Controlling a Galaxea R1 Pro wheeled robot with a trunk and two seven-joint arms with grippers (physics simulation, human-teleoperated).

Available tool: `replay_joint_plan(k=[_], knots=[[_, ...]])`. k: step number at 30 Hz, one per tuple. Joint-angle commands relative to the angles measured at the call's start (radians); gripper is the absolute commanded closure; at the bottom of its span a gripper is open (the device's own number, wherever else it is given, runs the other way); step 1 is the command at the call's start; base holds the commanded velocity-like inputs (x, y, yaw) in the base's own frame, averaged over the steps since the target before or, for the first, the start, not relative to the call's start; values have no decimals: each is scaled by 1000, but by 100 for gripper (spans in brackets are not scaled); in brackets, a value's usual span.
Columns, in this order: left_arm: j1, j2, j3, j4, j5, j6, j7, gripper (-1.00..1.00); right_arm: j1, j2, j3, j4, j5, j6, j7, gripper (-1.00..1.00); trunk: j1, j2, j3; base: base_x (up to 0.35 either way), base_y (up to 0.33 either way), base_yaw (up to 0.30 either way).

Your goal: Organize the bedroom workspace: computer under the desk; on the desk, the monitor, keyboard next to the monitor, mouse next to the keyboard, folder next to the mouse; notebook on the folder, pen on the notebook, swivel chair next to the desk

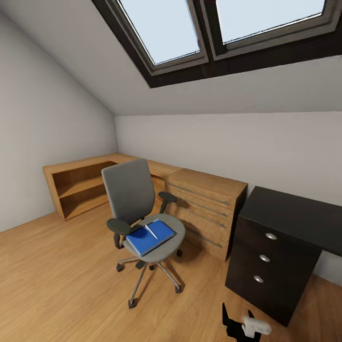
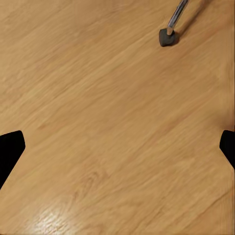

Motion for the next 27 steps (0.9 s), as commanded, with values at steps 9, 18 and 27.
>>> replay_joint_plan(k=[9, 18, 27], knots=[[-1, -8, 4, 2, 1, -18, 0, -100, 11, -1, -3, 2, -16, -56, -21, -100, -35, 63, 36, 0, 0, -254], [-1, -9, 5, 2, 3, -17, -8, -100, 12, 0, -2, 2, -14, -58, -79, -100, -69, 126, 72, -111, 8, -254], [0, -7, 8, 3, 4, -16, -9, -100, 12, 1, -1, 2, -12, -55, -80, -100, -104, 189, 109, -313, 111, -254]])
